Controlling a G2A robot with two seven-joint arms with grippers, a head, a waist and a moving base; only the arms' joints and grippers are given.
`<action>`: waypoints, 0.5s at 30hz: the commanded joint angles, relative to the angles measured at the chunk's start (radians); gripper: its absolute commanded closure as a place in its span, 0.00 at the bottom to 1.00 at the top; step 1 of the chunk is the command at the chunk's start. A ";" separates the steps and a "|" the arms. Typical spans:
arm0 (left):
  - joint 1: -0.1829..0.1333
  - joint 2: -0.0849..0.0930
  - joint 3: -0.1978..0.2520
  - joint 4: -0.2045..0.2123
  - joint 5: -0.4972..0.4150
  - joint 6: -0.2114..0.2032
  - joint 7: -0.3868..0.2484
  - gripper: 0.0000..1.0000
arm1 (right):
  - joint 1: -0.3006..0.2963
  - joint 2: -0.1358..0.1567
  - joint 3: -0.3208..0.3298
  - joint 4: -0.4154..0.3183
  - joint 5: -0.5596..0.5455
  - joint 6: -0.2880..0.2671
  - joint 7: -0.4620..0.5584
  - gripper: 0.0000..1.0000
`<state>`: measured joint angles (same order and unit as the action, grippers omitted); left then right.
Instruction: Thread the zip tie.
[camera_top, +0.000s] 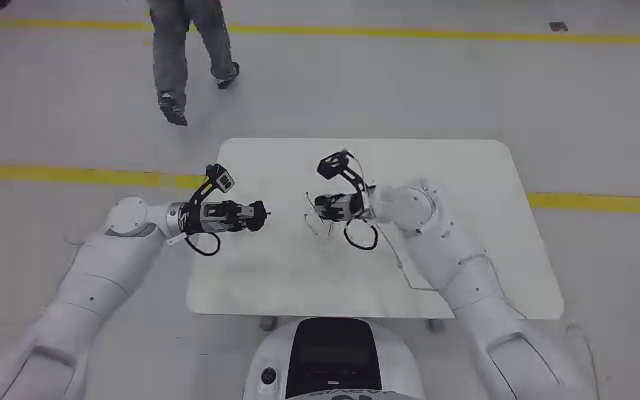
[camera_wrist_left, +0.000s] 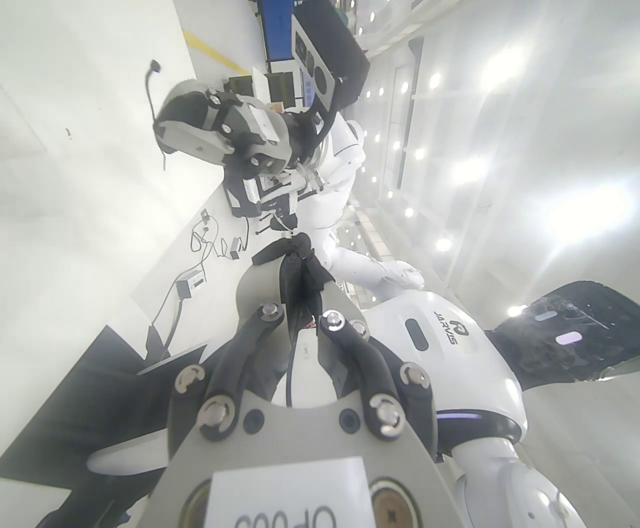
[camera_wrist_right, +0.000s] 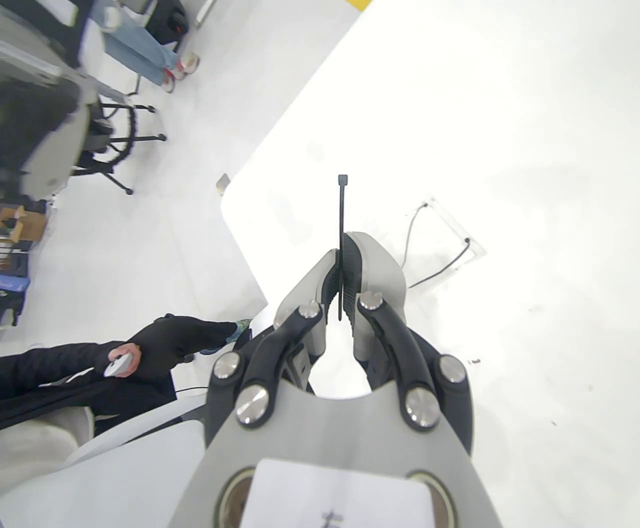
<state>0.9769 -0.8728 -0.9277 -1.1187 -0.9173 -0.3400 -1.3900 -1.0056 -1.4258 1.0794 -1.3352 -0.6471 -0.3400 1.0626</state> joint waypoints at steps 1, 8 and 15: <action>0.000 0.000 0.000 0.000 0.000 0.000 0.000 1.00 | 0.001 0.004 -0.005 0.001 0.011 0.000 -0.003 1.00; 0.000 0.000 0.000 0.000 0.000 0.000 0.000 1.00 | 0.001 0.004 -0.005 0.001 0.011 0.000 -0.003 1.00; 0.000 0.000 0.000 0.000 0.000 0.000 0.000 1.00 | -0.047 0.026 0.013 -0.073 -0.032 0.000 -0.103 1.00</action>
<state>0.9769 -0.8728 -0.9277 -1.1187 -0.9173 -0.3400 -1.3900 -1.0471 -1.4042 1.0929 -1.3937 -0.6813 -0.3406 0.9669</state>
